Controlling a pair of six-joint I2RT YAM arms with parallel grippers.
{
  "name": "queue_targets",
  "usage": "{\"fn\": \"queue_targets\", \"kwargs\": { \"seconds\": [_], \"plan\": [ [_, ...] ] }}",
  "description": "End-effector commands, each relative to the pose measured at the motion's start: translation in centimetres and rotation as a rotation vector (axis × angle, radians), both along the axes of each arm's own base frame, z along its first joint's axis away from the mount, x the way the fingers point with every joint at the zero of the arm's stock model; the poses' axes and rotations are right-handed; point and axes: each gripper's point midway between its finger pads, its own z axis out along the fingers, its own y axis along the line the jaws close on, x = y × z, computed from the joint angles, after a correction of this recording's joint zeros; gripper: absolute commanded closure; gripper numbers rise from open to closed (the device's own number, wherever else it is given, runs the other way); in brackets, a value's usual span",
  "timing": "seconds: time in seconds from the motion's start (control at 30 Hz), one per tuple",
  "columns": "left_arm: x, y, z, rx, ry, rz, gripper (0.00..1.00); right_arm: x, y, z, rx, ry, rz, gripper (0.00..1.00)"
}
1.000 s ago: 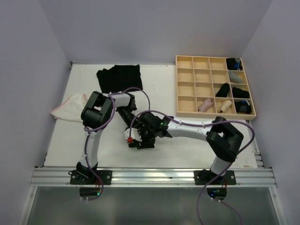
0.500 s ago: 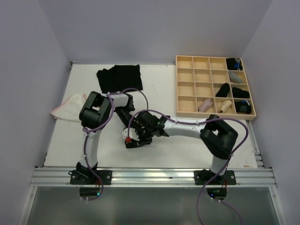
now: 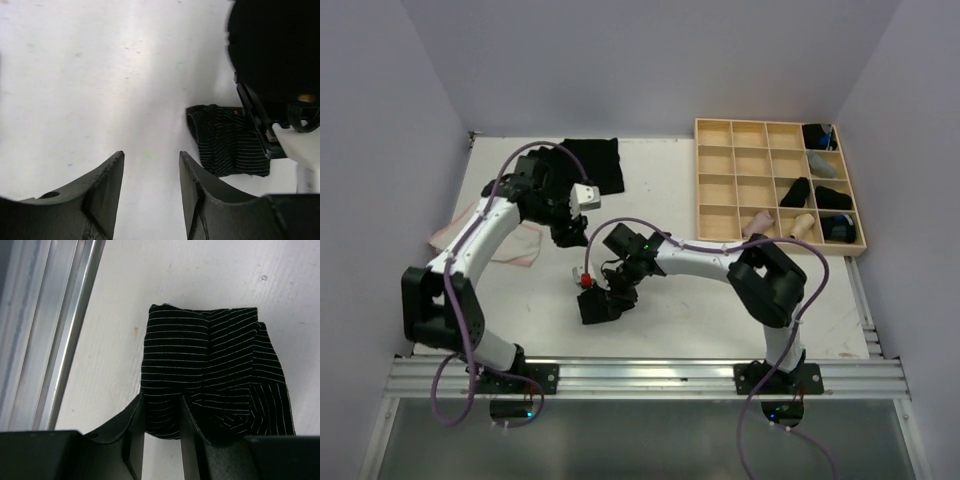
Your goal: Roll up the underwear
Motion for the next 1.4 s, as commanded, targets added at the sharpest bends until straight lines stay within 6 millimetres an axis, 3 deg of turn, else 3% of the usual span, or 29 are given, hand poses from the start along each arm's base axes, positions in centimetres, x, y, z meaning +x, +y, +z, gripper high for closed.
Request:
{"fn": "queue_targets", "kwargs": {
  "seconds": [0.0, 0.07, 0.1, 0.17, 0.23, 0.37, 0.57, 0.67, 0.87, 1.2, 1.37],
  "plan": [
    [3.0, 2.5, 1.5, 0.024, -0.199, 0.174, 0.49, -1.5, -2.1, -2.7, -0.175, 0.274, -0.102, 1.00],
    [2.5, 3.3, 3.4, 0.031, -0.324, 0.196, 0.48, -1.1, -1.2, -2.0, -0.178, 0.382, -0.154, 1.00],
    [1.7, 3.9, 2.4, 0.058, -0.328, 0.205, 0.48, -0.5, -1.5, -3.2, -0.214, 0.447, -0.206, 1.00],
    [0.2, 4.6, 2.8, 0.083, -0.392, 0.191, 0.48, 0.6, -1.0, -2.5, -0.197, 0.532, -0.244, 1.00],
    [-1.8, 5.2, 0.9, 0.125, -0.391, 0.137, 0.47, 1.2, -0.7, -3.1, -0.212, 0.610, -0.285, 1.00],
    [-5.7, 5.8, -0.6, 0.164, -0.409, 0.052, 0.47, 2.2, -0.5, -4.3, -0.226, 0.729, -0.320, 1.00],
    [-9.3, 5.0, -2.7, 0.182, -0.417, -0.071, 0.44, 2.9, -0.6, -6.2, -0.258, 0.829, -0.352, 1.00],
    [-11.3, 3.1, -4.7, 0.182, -0.389, -0.166, 0.44, 3.1, -0.7, -7.0, -0.266, 0.862, -0.376, 1.00],
    [-12.4, -0.1, -7.6, 0.195, -0.368, -0.259, 0.43, 3.4, -0.9, -7.7, -0.277, 0.908, -0.401, 1.00],
    [-10.1, -1.1, -10.4, 0.297, -0.445, -0.256, 0.42, 3.6, -0.9, -7.7, -0.277, 0.900, -0.404, 1.00],
    [-10.8, -1.8, -11.6, 0.306, -0.442, -0.307, 0.44, 3.5, -0.9, -7.8, -0.278, 0.910, -0.401, 1.00]
  ]
}}
